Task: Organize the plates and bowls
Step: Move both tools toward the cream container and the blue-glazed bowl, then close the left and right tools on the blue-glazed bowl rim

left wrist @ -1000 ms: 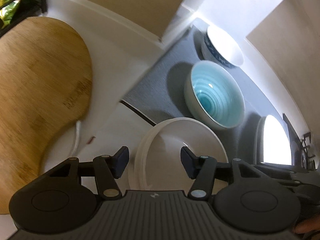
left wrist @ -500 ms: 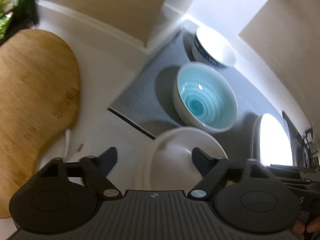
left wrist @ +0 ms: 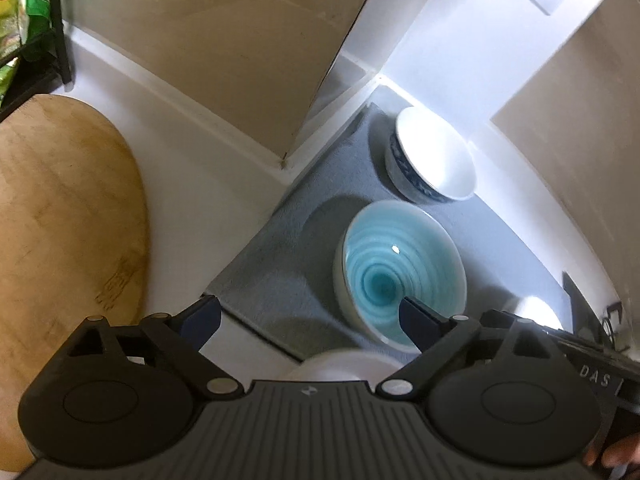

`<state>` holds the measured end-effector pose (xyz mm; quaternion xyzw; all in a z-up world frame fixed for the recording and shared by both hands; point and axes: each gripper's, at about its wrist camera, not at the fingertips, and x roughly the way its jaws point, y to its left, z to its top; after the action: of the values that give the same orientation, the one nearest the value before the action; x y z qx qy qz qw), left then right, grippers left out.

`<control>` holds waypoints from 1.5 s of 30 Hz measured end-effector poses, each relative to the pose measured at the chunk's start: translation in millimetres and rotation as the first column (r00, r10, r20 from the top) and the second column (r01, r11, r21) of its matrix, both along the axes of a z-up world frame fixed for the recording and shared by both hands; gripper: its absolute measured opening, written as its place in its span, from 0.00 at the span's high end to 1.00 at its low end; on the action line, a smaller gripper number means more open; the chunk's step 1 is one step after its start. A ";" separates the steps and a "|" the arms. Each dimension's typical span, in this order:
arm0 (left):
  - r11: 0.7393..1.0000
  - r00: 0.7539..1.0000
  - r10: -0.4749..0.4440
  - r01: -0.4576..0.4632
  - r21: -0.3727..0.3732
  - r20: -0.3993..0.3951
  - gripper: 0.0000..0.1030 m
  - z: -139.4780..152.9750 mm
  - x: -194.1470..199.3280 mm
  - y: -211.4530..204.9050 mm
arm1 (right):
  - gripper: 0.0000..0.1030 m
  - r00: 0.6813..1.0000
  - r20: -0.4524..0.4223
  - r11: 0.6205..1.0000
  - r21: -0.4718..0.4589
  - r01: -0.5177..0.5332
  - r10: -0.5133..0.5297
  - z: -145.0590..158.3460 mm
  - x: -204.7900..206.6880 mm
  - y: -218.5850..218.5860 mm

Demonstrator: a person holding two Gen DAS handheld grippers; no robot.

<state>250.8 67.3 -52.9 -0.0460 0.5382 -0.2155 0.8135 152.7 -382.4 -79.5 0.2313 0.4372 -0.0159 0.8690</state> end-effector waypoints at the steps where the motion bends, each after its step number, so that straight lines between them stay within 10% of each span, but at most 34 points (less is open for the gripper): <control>1: 1.000 1.000 0.008 -0.008 0.008 -0.003 0.05 -2.2 4.0 -4.5 | 0.54 1.000 0.003 1.000 0.000 0.001 -0.001 -2.2 3.3 -1.5; 18: 0.998 1.000 -0.015 0.015 0.056 -0.010 0.30 -23.5 27.4 -45.0 | 0.54 0.997 -0.068 0.999 -0.017 0.027 -0.028 -39.9 49.3 -8.8; 20: 0.996 1.000 -0.031 0.031 0.082 -0.002 0.53 -26.2 28.5 -51.3 | 0.63 0.997 -0.072 1.000 -0.023 0.013 -0.015 -41.6 51.2 -7.4; 21: 0.995 0.999 -0.035 0.035 0.098 0.002 0.63 -28.4 29.8 -54.4 | 0.88 0.998 -0.069 1.000 -0.021 -0.003 0.002 -42.4 52.1 -5.9; 23: 0.993 0.999 -0.045 0.047 0.107 -0.014 0.94 -34.2 31.5 -58.8 | 0.89 0.998 -0.052 0.998 -0.050 -0.030 0.028 -41.8 51.0 -0.2; 45: 0.996 0.997 -0.076 0.075 0.039 0.020 0.94 -6.4 22.8 -52.0 | 0.90 0.999 0.024 0.993 -0.116 -0.018 0.021 -12.2 42.8 5.3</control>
<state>273.7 15.3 -59.2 -0.0078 0.5346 -0.2362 0.8114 195.5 -377.1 -91.7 0.1765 0.4270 -0.0298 0.8864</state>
